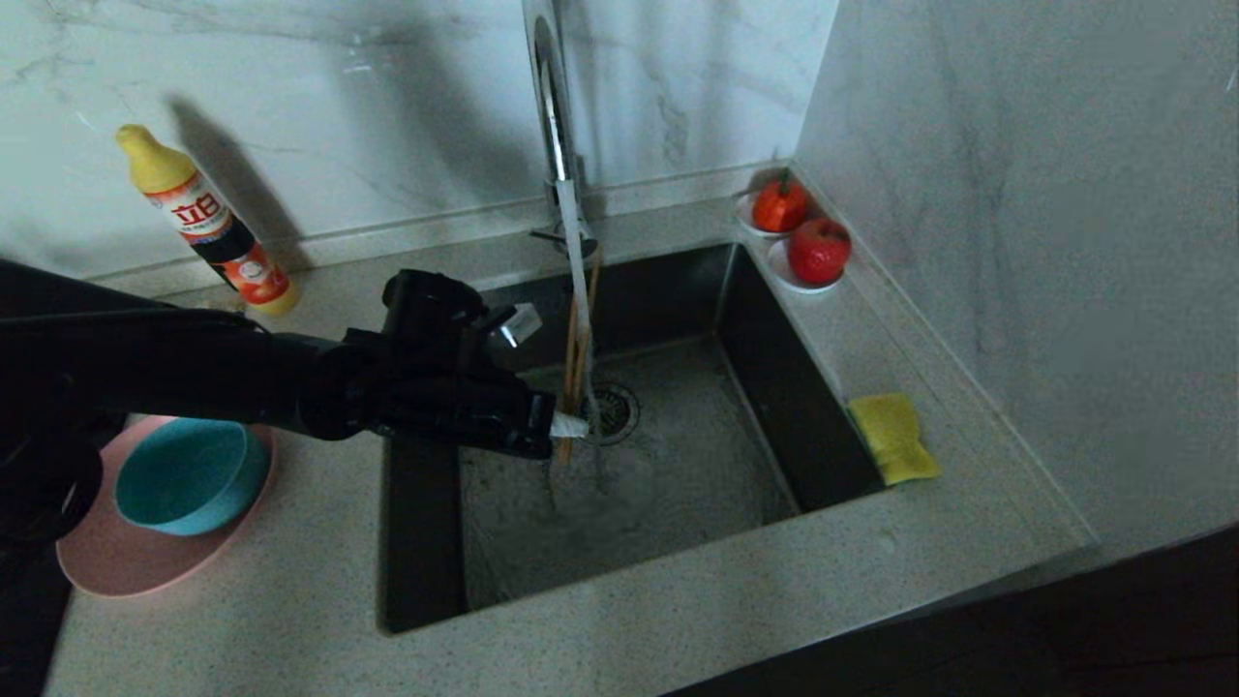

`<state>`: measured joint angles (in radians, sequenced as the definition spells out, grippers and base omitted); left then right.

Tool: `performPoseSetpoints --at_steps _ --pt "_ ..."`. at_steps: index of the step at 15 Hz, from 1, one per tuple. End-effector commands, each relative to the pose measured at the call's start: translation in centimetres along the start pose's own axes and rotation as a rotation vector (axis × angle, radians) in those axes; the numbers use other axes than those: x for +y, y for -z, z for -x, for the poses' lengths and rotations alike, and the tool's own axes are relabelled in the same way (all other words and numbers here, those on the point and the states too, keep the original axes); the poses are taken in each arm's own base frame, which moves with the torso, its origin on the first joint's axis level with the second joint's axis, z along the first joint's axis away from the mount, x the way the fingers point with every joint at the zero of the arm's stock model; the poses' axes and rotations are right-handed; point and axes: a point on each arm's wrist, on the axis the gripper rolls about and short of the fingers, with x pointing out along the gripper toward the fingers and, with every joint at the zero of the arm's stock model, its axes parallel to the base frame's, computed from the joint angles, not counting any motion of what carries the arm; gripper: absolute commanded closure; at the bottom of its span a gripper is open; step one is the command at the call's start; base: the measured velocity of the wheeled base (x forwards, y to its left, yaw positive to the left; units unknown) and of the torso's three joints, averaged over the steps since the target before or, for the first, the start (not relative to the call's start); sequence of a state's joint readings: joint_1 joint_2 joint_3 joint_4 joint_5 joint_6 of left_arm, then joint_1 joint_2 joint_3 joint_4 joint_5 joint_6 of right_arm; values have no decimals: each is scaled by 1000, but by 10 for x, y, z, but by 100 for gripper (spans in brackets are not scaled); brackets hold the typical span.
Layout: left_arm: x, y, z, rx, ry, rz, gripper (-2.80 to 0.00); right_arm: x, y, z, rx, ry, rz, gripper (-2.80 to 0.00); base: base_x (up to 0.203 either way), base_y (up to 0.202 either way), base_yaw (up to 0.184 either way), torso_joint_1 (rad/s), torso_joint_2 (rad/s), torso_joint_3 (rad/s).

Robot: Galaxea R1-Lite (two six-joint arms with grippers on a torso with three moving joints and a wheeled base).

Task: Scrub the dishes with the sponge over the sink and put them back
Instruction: Rinse the chopsticks

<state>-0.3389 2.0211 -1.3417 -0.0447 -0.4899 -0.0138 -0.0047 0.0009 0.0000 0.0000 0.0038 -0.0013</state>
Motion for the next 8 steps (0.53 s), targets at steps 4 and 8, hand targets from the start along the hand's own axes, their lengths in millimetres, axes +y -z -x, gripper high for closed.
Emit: performPoseSetpoints --at_steps 4,8 --pt "-7 -1 -5 5 17 -12 0 0 0 0 1 -1 0 0 0 0 0 0 0 0" --pt "-13 -7 7 -26 19 -26 0 0 0 0 1 -1 0 0 0 0 0 0 0 0"
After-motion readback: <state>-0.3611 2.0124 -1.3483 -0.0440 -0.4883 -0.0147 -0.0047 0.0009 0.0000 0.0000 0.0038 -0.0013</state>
